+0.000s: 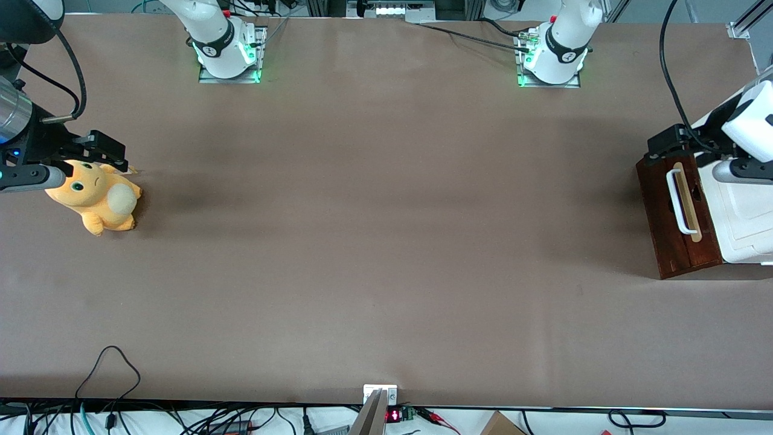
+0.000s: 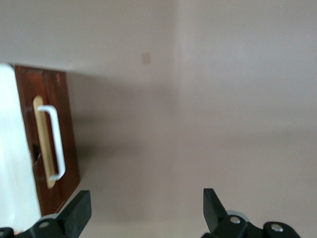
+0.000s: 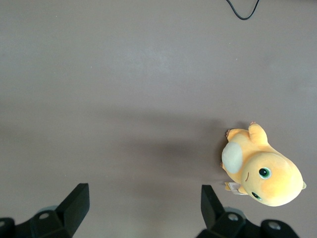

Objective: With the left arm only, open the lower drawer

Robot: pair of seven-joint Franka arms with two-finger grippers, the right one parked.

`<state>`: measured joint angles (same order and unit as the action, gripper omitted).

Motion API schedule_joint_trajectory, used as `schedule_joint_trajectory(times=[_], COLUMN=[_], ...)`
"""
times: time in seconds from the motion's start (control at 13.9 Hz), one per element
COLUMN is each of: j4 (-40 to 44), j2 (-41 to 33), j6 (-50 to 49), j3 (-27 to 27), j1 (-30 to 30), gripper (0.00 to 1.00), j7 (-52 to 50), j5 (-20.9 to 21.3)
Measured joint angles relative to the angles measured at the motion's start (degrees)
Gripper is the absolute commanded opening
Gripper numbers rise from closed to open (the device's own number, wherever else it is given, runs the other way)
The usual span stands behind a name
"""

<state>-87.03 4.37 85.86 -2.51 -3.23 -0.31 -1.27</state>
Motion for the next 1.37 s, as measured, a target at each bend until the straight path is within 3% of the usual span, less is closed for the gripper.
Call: schedule_joint_trajectory(times=[0.58,0.87,1.23,1.37], j4=[-0.2,-1.4,-2.1,-3.1], j2=[1.9,4.6,9.7,12.1], j6=[-1.8,-5.1,-8.6,-9.9], j3=[1.0,3.7,4.3,4.9], j1=[-1.3,-4.6,-7.3,-7.4], gripper=[1.0,1.0,1.0,1.0], j7=[-1.7,-3.1,-12.8,-16.0], j5=[11.8,25.0,31.7,36.5])
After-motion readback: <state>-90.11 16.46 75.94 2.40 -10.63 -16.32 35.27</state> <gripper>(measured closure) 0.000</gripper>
